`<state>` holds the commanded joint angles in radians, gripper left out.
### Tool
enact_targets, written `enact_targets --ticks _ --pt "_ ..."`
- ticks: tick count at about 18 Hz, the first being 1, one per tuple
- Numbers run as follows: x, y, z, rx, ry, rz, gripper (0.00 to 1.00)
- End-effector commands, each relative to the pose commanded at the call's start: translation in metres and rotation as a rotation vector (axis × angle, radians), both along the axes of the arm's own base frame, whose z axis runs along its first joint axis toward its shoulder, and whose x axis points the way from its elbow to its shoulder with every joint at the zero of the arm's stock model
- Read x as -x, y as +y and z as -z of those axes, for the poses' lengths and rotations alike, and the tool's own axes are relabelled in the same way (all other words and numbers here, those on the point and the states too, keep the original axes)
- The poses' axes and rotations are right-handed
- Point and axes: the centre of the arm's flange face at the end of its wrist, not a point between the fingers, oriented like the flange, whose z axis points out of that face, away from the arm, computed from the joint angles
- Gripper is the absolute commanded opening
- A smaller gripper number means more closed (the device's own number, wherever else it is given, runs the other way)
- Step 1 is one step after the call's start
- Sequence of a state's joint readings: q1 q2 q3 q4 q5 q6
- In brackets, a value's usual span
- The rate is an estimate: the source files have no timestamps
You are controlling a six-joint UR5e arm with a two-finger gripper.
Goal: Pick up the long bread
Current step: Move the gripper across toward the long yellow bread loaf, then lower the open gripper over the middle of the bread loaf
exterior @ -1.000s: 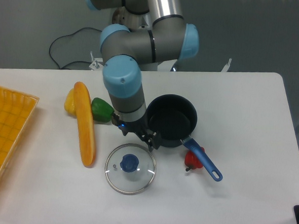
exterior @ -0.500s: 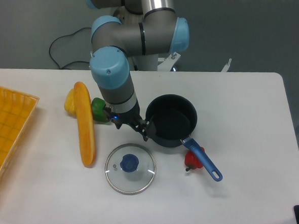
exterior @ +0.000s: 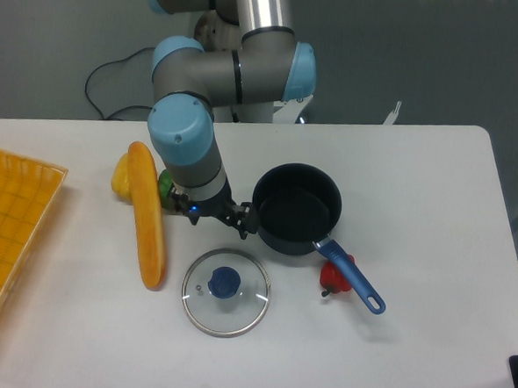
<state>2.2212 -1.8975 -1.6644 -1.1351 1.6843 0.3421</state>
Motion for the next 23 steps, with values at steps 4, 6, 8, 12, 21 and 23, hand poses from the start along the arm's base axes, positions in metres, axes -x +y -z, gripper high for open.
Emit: enact_targets --ticks 4,6,8,12,21,23 --pt "-0.015 0.007 0.002 0.005 0.002 0.024 1.00" --pt "-0.019 0.011 0.000 -0.001 0.000 0.031 1.00" --pt "-0.027 0.014 0.000 0.001 0.006 0.025 1.00" --pt "-0.027 0.018 0.004 -0.002 0.004 -0.016 1.00" --pt "-0.045 0.030 0.025 0.029 -0.006 -0.010 1.00" --pt "-0.047 0.031 0.028 0.033 -0.011 -0.011 1.00"
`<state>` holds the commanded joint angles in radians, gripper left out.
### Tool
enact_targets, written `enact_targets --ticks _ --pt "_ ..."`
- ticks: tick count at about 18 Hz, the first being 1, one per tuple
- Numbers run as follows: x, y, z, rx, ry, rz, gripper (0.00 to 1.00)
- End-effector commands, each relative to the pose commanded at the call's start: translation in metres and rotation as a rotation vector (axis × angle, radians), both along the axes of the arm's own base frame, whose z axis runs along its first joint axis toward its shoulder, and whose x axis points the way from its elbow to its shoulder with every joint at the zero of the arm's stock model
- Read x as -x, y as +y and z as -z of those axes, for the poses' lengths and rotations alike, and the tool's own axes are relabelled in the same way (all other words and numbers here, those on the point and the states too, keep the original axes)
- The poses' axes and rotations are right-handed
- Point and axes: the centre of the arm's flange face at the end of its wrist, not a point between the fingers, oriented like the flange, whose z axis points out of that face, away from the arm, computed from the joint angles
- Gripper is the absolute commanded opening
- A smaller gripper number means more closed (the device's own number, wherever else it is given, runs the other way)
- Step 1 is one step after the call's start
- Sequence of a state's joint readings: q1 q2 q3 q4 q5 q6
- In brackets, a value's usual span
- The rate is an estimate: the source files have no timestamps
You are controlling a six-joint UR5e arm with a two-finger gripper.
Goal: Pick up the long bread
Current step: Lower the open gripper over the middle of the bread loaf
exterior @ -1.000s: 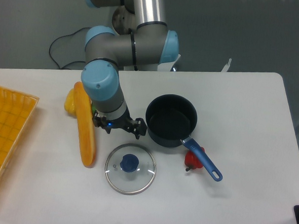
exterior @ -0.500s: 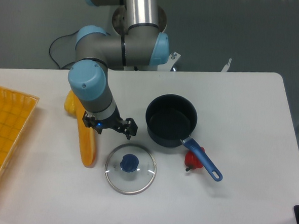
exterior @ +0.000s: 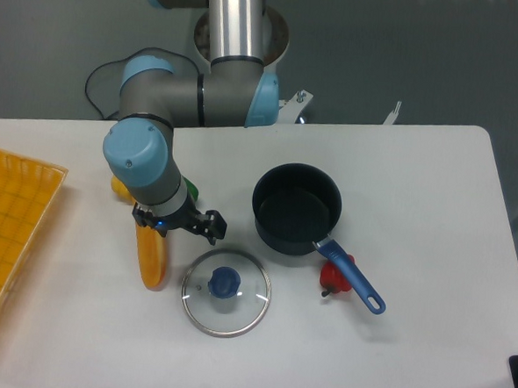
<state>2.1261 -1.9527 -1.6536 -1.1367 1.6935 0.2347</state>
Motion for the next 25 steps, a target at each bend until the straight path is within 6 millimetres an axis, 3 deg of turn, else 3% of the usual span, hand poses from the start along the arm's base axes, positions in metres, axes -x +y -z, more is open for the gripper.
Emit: enact_targets --ticks 8,13,19,25 --pt "-0.005 0.006 0.013 -0.011 -0.029 -0.119 1.00" --pt "0.003 0.024 0.014 -0.027 -0.022 -0.161 1.00" --pt "-0.005 0.032 0.030 -0.008 -0.030 -0.156 1.00" --pt "-0.006 0.032 0.028 -0.011 -0.029 -0.152 1.00"
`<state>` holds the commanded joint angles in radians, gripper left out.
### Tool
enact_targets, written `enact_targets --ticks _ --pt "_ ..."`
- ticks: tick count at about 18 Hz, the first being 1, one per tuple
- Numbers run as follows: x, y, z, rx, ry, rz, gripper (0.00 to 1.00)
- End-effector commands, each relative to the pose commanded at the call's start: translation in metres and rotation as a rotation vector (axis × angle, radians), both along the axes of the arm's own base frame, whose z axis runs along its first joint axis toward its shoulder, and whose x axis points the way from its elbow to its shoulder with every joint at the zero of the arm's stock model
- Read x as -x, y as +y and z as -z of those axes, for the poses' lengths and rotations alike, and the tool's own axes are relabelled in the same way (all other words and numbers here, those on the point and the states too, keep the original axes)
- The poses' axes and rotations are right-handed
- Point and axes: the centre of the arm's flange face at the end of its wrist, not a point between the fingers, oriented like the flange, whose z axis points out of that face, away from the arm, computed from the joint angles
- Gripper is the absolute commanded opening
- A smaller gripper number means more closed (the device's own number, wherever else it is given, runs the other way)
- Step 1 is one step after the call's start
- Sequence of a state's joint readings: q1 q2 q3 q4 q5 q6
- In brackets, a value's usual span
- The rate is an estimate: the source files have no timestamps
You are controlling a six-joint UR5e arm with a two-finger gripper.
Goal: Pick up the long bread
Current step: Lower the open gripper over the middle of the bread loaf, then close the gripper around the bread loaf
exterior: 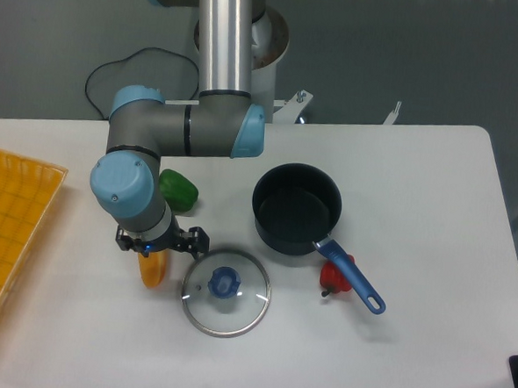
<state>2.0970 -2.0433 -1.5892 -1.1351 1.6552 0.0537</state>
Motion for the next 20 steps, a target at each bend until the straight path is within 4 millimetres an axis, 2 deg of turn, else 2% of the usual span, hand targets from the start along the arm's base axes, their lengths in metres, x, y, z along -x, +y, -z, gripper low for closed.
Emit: enact_targets --ticks 4,11,16,20 --pt "-0.011 0.005 -0.001 -0.007 -0.004 0.003 1.00" --pt "-0.019 0.004 0.007 0.008 -0.009 -0.025 1.00" --pt "-0.025 0.005 0.032 0.046 -0.024 -0.014 1.00" --pt "-0.027 0.006 0.037 0.052 -0.031 -0.009 1.00"
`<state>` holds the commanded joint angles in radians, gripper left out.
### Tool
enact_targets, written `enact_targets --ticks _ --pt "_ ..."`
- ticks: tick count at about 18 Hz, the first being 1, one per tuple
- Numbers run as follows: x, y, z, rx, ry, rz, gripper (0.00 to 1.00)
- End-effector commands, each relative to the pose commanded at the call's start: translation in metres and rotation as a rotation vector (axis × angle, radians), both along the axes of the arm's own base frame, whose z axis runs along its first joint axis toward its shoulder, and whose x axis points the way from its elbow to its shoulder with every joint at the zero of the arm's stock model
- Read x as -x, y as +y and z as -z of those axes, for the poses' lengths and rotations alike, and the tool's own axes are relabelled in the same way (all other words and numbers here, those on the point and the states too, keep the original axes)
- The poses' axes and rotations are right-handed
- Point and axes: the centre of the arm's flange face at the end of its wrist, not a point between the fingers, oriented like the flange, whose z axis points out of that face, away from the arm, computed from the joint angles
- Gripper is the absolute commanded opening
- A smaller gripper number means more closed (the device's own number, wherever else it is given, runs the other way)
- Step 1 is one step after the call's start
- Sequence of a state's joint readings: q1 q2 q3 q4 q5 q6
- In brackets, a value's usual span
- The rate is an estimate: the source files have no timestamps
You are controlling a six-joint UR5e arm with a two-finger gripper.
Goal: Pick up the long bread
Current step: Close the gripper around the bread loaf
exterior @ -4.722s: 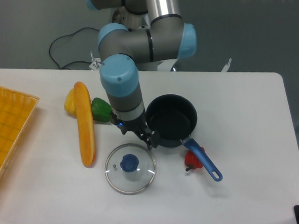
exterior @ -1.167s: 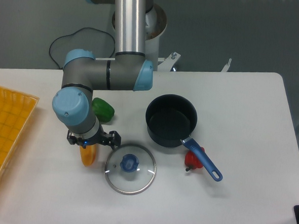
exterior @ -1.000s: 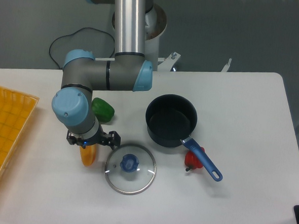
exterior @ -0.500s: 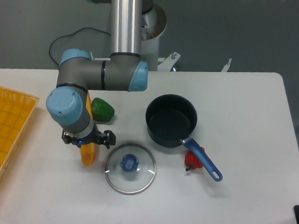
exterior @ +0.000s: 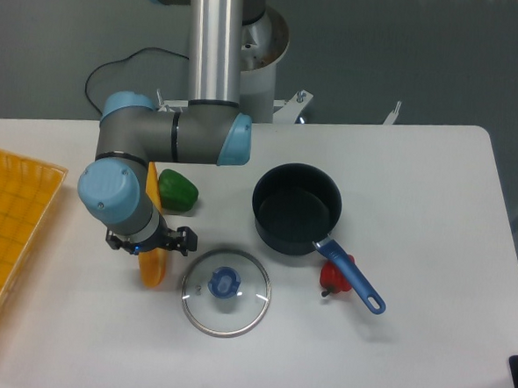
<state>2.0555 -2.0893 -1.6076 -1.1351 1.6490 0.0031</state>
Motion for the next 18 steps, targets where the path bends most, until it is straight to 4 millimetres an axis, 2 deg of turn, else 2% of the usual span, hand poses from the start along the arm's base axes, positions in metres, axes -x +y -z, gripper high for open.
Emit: enact_targets --ticks 13,18 --pt "0.002 0.005 0.006 0.004 -0.003 0.008 1.00" --pt "-0.004 0.009 0.012 0.011 -0.006 0.017 1.00"
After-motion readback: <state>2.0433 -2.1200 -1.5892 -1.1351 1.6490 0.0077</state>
